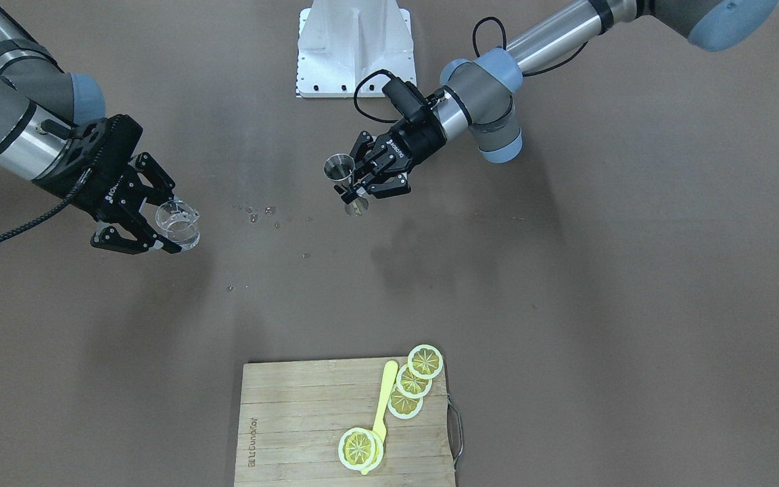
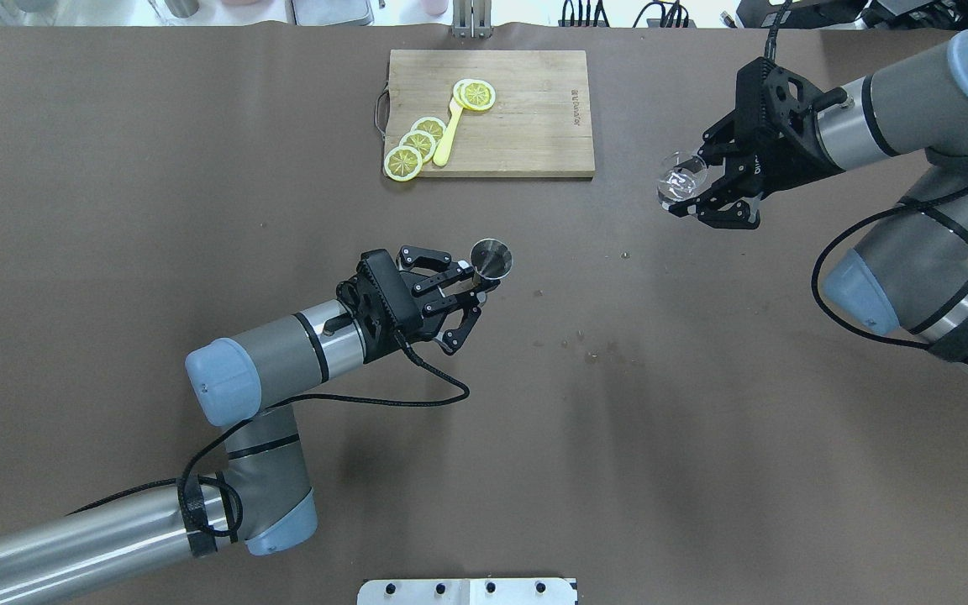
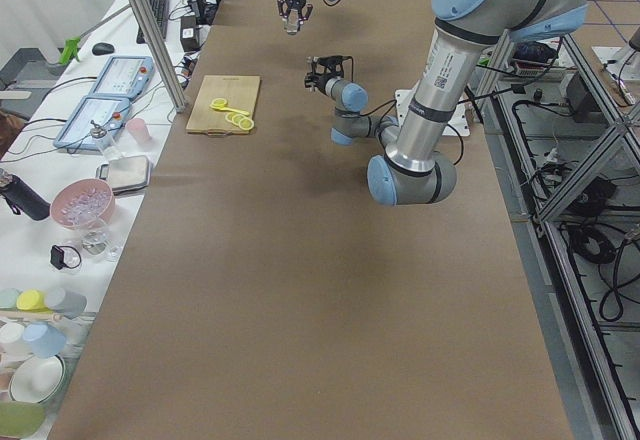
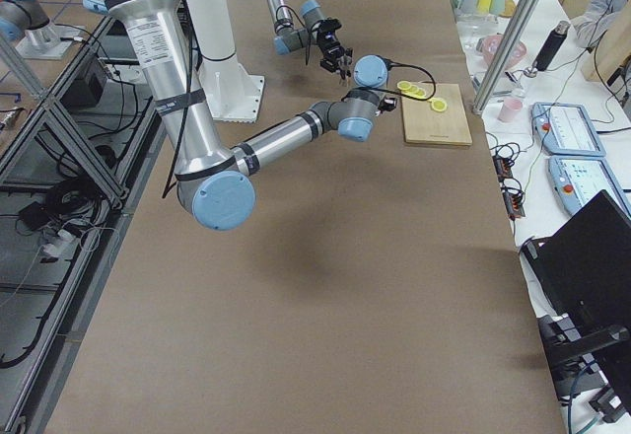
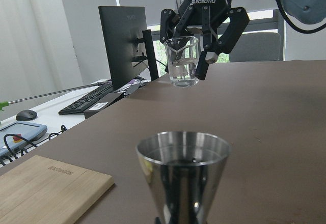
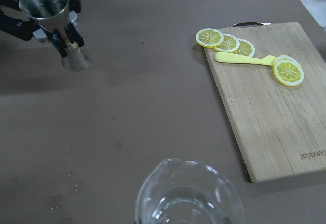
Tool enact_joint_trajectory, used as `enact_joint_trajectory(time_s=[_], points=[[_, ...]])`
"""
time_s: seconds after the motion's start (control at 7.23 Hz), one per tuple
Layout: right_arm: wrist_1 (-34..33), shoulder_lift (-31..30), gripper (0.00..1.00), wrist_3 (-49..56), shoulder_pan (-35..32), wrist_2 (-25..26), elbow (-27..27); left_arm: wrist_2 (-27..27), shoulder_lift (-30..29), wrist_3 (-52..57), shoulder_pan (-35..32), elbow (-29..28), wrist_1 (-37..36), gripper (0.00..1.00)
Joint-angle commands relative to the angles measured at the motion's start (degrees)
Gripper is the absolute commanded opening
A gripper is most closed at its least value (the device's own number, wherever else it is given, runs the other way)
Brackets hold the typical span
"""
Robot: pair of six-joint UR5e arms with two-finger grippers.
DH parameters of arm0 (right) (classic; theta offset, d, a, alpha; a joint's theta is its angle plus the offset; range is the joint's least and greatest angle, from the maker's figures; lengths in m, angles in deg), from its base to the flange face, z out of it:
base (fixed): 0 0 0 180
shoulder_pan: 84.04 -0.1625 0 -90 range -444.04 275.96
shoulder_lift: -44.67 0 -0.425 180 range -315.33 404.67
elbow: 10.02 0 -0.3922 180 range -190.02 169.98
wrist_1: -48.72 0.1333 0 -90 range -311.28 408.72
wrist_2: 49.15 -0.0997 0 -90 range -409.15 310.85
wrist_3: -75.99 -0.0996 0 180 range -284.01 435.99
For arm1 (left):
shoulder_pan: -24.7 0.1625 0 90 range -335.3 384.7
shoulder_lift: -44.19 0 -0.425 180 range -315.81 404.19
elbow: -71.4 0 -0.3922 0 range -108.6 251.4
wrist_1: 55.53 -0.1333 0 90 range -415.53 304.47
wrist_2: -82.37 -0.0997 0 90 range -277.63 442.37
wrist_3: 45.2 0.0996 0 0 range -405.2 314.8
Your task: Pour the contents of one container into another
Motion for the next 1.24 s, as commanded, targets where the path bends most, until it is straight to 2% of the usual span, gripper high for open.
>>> enact_joint_trajectory(time_s=[0.0, 0.41, 0.69, 1.11], points=[[-9.6, 0.5, 0.00, 0.0, -0.4, 0.6, -4.6, 0.0, 0.0, 0.0, 0.0, 0.0, -0.1, 0.00], [-16.7, 3.4, 0.00, 0.5, 0.8, 4.8, -7.6, 0.0, 0.0, 0.0, 0.1, 0.0, -0.1, 0.00], [-25.1, 4.0, 0.00, 1.0, 7.0, 15.4, -14.1, 0.0, 0.0, 0.0, 0.1, 0.0, -0.1, 0.00], [-33.0, 8.6, 0.00, 1.4, 10.0, 20.8, -14.7, 0.0, -0.1, 0.0, 0.1, -0.1, -0.1, 0.00]])
